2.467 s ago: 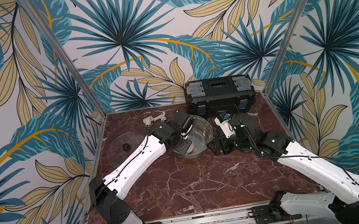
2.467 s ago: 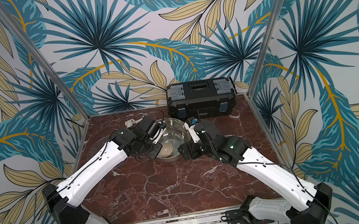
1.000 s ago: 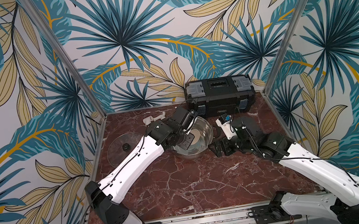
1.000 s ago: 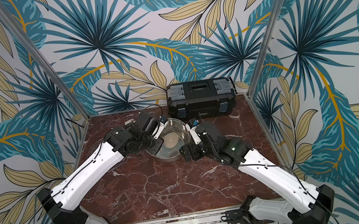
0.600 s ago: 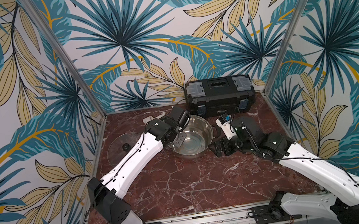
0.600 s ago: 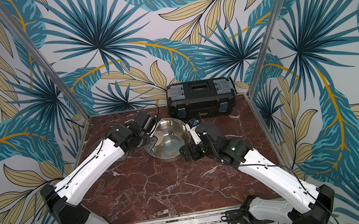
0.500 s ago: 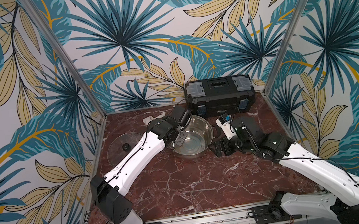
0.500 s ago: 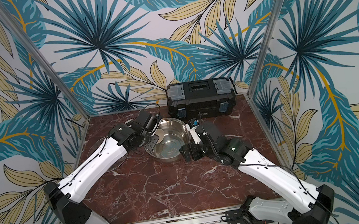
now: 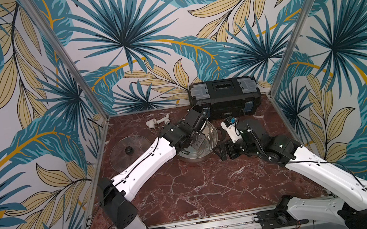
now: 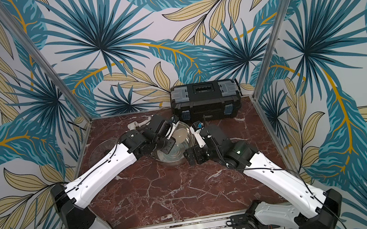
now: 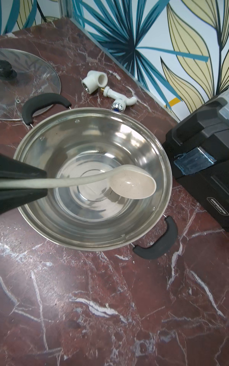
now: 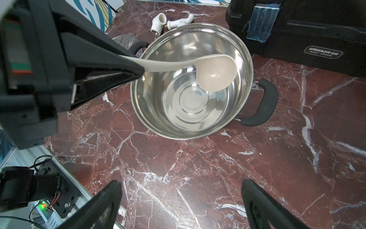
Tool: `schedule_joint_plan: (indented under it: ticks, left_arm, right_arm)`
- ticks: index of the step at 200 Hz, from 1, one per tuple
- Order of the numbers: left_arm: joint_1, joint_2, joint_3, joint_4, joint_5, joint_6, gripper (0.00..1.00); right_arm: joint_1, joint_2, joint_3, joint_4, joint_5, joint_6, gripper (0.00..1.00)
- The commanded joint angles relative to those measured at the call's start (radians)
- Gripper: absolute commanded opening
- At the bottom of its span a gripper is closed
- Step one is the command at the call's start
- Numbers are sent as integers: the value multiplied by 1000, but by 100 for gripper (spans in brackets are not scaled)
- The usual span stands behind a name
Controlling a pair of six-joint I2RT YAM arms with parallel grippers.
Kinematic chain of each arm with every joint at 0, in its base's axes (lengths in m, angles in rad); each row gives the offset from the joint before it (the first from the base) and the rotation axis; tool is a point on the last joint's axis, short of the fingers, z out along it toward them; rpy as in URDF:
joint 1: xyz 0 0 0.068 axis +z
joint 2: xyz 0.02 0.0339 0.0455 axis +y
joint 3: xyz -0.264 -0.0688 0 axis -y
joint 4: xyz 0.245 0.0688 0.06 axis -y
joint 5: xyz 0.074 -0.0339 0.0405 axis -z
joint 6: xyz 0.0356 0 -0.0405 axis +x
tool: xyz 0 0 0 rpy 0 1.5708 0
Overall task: Stir the soup with a spoon
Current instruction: Stir the soup in the pan with a stick.
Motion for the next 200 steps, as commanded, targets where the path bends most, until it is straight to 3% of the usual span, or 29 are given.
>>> schedule_joint_plan:
  ticks: [1,52,108,157,200]
  left_arm:
    - [2,-50,-13,-20,86,-44,0]
    - [3,-106,-39,-194,114,-70,0]
    - [63,-125,-64,-299,3,-47,0]
    - [86,-55,-1,-270,-178,7,0]
    - [80,0,51,-136,-164,-10,0]
  right_arm:
    - [6,-16,-8,-10,6,-4,100]
    - [6,-7,-8,7,-7,-2,99]
    - [6,-1,-20,16,-14,0,100]
    - [5,-11,-31,17,-7,2,99]
    - [5,-13,-34,19,-3,6,100]
